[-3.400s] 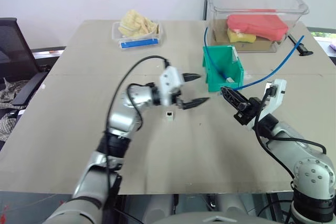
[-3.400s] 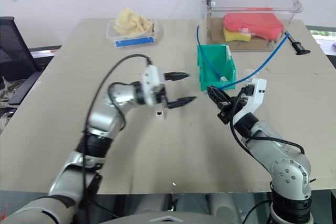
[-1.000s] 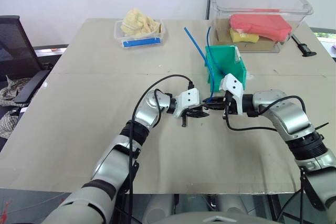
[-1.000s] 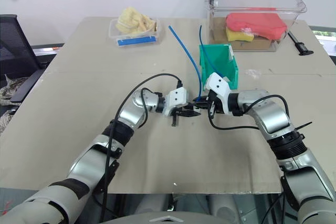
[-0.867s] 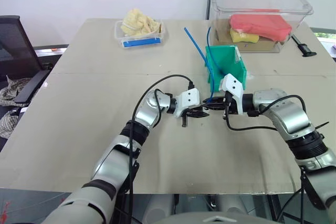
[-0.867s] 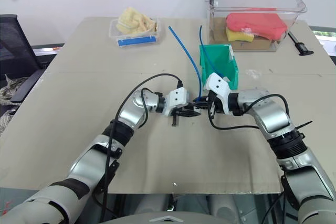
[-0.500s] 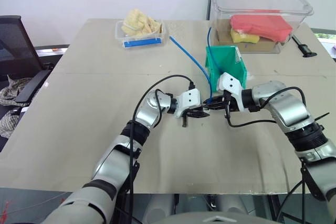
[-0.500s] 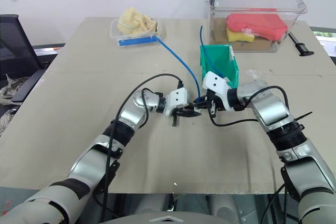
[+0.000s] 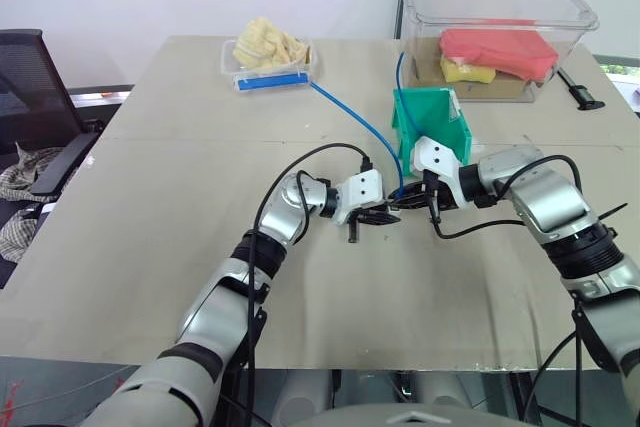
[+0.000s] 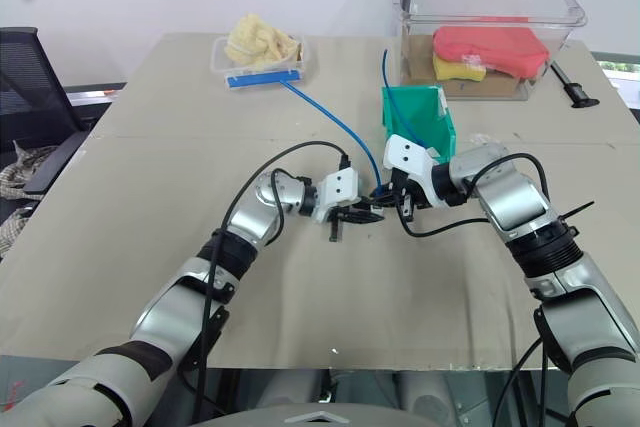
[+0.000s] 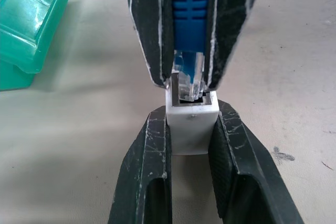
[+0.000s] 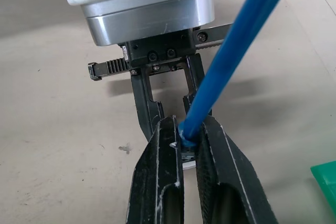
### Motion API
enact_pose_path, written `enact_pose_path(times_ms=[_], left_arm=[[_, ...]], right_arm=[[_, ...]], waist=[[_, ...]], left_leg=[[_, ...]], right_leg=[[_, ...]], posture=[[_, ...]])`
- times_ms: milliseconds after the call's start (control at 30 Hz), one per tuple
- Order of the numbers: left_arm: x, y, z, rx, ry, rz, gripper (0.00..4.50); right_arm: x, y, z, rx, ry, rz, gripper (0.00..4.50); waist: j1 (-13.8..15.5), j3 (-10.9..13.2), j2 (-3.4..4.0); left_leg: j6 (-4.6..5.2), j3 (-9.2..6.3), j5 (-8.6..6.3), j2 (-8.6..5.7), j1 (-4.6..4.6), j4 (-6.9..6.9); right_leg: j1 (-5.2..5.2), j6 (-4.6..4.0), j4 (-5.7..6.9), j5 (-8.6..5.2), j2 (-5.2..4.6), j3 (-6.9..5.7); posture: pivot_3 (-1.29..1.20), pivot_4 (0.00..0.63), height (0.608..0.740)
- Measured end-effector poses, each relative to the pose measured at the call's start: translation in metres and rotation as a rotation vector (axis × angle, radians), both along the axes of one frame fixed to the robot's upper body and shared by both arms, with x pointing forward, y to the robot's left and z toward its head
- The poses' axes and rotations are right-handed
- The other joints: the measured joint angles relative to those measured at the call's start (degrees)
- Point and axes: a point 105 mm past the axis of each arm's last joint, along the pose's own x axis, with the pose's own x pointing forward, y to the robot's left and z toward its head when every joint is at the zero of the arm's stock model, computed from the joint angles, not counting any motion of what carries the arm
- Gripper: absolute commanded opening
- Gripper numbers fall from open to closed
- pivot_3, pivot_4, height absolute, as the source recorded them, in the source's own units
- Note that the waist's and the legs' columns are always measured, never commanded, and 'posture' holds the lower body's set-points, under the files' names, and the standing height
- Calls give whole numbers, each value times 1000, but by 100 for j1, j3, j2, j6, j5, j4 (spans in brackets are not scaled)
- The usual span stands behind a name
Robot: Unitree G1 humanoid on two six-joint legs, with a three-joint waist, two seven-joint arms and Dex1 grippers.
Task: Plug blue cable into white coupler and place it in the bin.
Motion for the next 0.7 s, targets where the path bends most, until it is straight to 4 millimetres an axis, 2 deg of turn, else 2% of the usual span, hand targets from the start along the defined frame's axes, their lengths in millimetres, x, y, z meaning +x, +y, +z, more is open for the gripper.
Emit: enact_pose_path(times_ms=[367, 700], left_arm=[[-1, 2, -3, 5, 4, 10, 353], [0, 3, -5, 13, 12, 16, 353]], right_arm=[[-1, 3, -14, -10, -53, 35, 0], [3, 0, -22, 51, -19, 41, 0]], waist=[[-16, -39, -19], [-17, -68, -19]], left_leg=[[0, -2, 0, 0, 15, 0], [0, -1, 0, 1, 21, -1]], right_leg=[[14, 0, 1, 0, 2, -1], [19, 0, 1, -1, 2, 1]], posture=[[0, 150, 739], [0, 150, 739]])
